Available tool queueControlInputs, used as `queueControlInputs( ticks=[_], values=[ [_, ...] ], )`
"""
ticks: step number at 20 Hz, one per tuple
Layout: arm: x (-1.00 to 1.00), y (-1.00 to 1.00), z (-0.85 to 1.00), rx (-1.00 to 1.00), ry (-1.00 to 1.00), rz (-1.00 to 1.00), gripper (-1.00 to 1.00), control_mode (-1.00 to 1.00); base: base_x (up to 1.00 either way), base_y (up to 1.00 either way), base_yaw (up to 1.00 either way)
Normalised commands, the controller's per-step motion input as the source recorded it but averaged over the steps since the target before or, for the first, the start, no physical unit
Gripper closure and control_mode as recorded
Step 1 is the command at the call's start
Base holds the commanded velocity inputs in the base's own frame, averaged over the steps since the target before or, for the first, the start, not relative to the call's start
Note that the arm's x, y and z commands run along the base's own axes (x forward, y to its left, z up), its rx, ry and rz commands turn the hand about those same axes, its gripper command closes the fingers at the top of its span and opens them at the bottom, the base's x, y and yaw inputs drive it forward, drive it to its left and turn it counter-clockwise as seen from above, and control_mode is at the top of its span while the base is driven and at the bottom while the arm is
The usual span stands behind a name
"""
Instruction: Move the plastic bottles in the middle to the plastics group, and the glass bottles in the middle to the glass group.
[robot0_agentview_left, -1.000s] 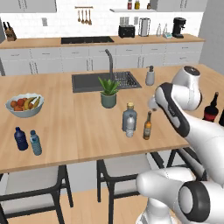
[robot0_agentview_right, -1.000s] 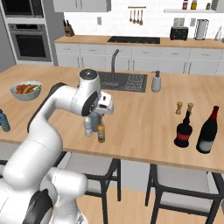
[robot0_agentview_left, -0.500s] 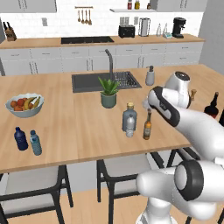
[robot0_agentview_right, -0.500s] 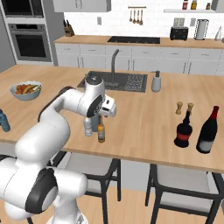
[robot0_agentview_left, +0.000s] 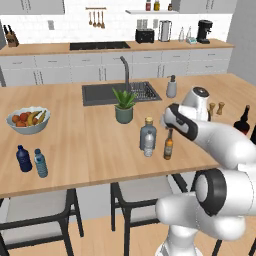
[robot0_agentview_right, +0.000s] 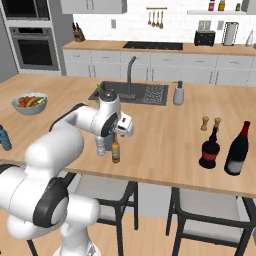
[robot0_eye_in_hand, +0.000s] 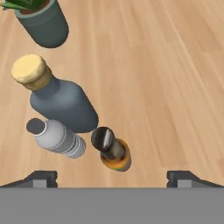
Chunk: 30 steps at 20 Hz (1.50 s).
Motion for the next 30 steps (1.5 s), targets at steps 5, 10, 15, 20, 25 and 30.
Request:
queueControlInputs(
  ticks=[5,10,15,20,25,30],
  values=[
    [0.18,0.0,-0.18,0.0,0.02,0.0,-1.0,-1.0,0.0,0.0,0.0],
    [0.18,0.0,-0.14,0.0,0.02,0.0,-1.0,-1.0,0.0,0.0,0.0],
    [0.15,0.04,-0.14,0.0,0.01,0.0,-1.0,-1.0,0.0,0.0,0.0],
    [0.12,0.06,-0.11,0.0,0.0,0.0,-1.0,-1.0,0.0,0.0,0.0],
    [0.24,0.01,-0.19,0.0,0.0,0.0,-1.0,-1.0,0.0,0.0,0.0],
    [0.08,0.0,-0.12,0.0,0.0,0.0,-1.0,-1.0,0.0,0.0,0.0]
  ],
)
